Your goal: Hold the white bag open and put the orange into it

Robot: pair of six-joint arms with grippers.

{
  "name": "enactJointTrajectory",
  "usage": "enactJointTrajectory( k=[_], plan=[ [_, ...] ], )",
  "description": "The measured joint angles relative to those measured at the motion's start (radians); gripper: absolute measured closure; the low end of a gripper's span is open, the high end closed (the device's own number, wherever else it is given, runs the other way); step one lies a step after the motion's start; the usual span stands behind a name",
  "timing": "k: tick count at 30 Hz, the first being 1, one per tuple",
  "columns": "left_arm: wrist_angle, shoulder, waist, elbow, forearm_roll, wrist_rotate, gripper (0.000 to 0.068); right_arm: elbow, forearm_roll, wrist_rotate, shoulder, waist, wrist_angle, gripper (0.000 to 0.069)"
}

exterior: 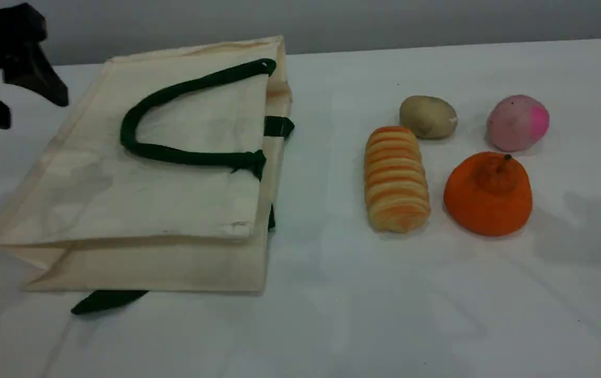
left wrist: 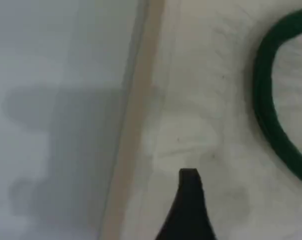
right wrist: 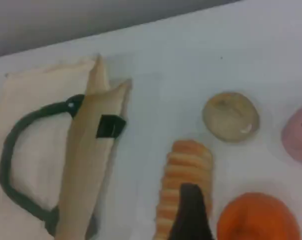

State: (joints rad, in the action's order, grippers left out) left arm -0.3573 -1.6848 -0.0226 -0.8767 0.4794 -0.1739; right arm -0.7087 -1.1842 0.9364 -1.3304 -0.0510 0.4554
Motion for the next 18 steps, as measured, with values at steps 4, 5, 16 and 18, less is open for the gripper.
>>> enactJointTrajectory(
  k=[4, 5, 16, 18],
  plan=[
    [-0.037, -0.084, 0.0, -0.076, 0.021, -0.001, 0.0168, 0.0, -0.004, 0.025, 0.0, 0.0, 0.0, 0.0175],
    [-0.048, -0.104, -0.005, -0.092, 0.028, -0.001, 0.0167, 0.0, -0.004, 0.025, 0.0, 0.0, 0.0, 0.0175],
    [-0.055, -0.259, -0.072, -0.197, 0.019, 0.033, 0.0167, 0.0, -0.004, 0.038, 0.001, 0.0, 0.0, 0.0175],
    [-0.046, -0.269, -0.072, -0.197, 0.017, 0.032, 0.0167, 0.0, -0.004, 0.038, 0.001, 0.0, 0.0, 0.0175]
  ],
)
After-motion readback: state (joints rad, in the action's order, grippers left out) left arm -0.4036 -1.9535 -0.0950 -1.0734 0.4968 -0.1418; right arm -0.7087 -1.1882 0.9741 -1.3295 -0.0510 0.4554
